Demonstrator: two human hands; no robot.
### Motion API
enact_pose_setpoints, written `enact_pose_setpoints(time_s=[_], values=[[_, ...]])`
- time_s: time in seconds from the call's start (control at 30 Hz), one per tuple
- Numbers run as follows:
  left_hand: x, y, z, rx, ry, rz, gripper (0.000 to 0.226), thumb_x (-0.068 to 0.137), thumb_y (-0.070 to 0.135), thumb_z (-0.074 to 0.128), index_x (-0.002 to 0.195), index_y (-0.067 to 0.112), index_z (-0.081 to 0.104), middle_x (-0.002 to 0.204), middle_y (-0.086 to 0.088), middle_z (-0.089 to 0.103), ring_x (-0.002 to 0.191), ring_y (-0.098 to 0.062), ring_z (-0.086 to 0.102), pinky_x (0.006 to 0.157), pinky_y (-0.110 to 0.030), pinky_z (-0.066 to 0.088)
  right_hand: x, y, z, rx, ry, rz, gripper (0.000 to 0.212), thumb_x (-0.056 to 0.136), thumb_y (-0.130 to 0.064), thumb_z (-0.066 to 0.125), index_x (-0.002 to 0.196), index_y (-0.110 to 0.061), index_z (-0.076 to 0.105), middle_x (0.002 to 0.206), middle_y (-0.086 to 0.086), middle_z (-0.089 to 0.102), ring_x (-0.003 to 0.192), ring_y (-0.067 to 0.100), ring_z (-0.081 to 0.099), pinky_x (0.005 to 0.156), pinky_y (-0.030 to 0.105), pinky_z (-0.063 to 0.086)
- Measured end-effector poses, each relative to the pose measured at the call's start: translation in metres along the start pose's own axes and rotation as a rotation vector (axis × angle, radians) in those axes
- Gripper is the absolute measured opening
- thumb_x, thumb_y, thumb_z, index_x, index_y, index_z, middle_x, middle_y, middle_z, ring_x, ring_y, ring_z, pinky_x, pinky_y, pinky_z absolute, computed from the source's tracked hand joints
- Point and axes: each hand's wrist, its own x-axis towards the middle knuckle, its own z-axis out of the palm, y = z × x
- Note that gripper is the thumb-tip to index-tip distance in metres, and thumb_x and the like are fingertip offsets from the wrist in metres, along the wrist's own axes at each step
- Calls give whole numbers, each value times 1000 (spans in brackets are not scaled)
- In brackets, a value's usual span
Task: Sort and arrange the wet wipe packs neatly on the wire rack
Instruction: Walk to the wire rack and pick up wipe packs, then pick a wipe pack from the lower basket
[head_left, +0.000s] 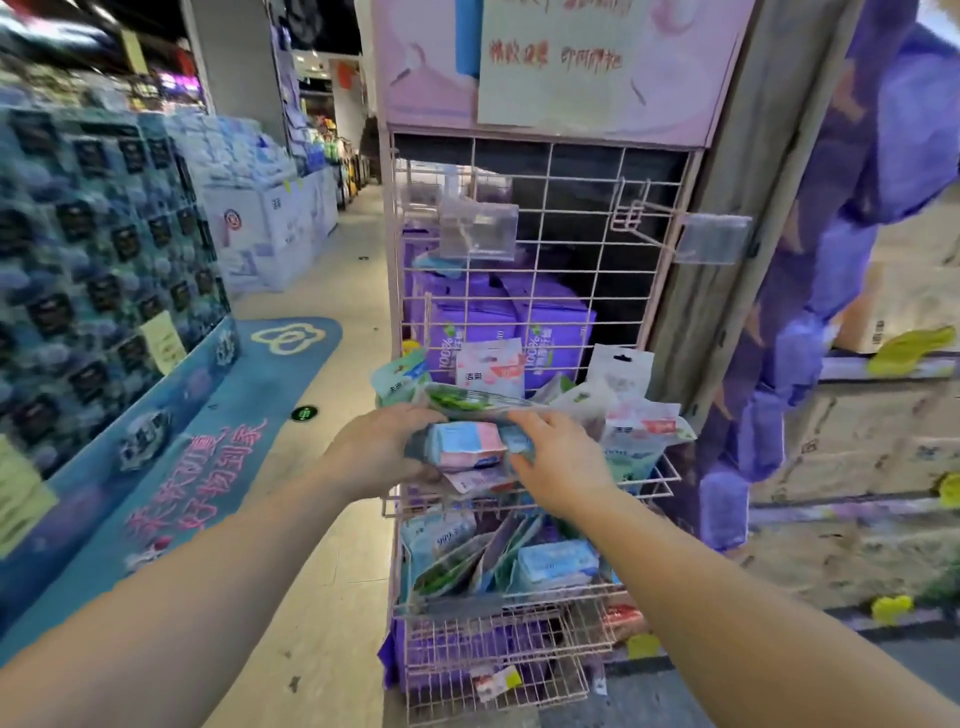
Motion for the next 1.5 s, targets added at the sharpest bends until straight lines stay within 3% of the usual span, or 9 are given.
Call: enact_pose_setpoints(time_s=[0.2, 0.4, 0.53, 0.7, 0.87, 1.07, 1.2, 1.33, 1.5], values=[[-16, 26, -15, -59, 28, -84, 61, 70, 49, 73, 126, 33, 57, 126, 6, 63, 115, -19, 56, 95, -37, 46, 7, 18, -8, 109, -52, -130, 53, 89, -39, 54, 139, -33, 37, 143, 6, 44, 127, 31, 43, 101, 46, 42], [-41, 63, -16, -340, 225, -249, 44, 76, 24, 78, 117, 31, 64, 114, 6, 68, 106, -15, 62, 95, -36, 49, -2, 32, -21, 201, -113, -294, 69, 88, -39, 59, 146, -25, 26, 143, 9, 43, 130, 30, 41, 102, 44, 42], [-61, 97, -19, -596, 346, -311, 34, 82, 12, 71, 114, 22, 65, 103, 8, 70, 88, 3, 63, 72, -8, 47, -13, 32, -33, 516, -149, -294, 84, 82, -35, 69, 149, -29, 18, 144, 4, 44, 128, 26, 46, 98, 40, 45], [-88, 118, -13, -984, 242, -366, 24, 88, 4, 59, 103, 23, 63, 93, 10, 75, 90, -8, 69, 74, -23, 59, -24, 33, -39, 848, -395, -373, 68, 73, -24, 81, 130, -23, 45, 121, -5, 63, 104, 9, 64, 87, 30, 56], [-106, 104, 21, -1193, 72, -401, 83, 46, 36, 92, 120, 22, 57, 113, -3, 70, 101, -18, 69, 75, -31, 59, -47, 53, -12, 888, -541, -307, 54, 69, -15, 84, 111, -24, 50, 103, -7, 67, 89, 7, 68, 78, 29, 59], [-111, 89, 84, -920, -145, -397, 55, 64, 10, 84, 112, 23, 60, 115, -4, 66, 102, -15, 64, 79, -22, 53, -81, 77, 34, 635, -616, -230, 57, 68, -21, 85, 116, -21, 53, 100, -8, 63, 90, 10, 63, 71, 14, 50], [-104, 84, 126, -791, -245, -411, 55, 68, 5, 82, 114, 18, 56, 114, -5, 66, 100, -13, 63, 81, -20, 51, -95, 92, 60, 518, -580, -116, 68, 66, -24, 85, 124, -17, 50, 110, -3, 62, 94, 13, 61, 79, 21, 49], [-89, 88, 156, -750, -273, -415, 60, 68, 12, 83, 118, 17, 50, 117, -1, 64, 106, -13, 61, 87, -25, 50, -97, 112, 69, 476, -503, 1, 85, 64, -27, 86, 137, -16, 44, 126, 0, 59, 104, 13, 60, 92, 22, 47], [-71, 106, 177, -853, -176, -512, 58, 75, 12, 77, 124, 20, 46, 117, 2, 63, 105, -10, 62, 86, -26, 53, -82, 146, 63, 586, -423, 135, 81, 67, -26, 85, 135, -16, 43, 129, 1, 54, 100, 11, 56, 83, 20, 45]])
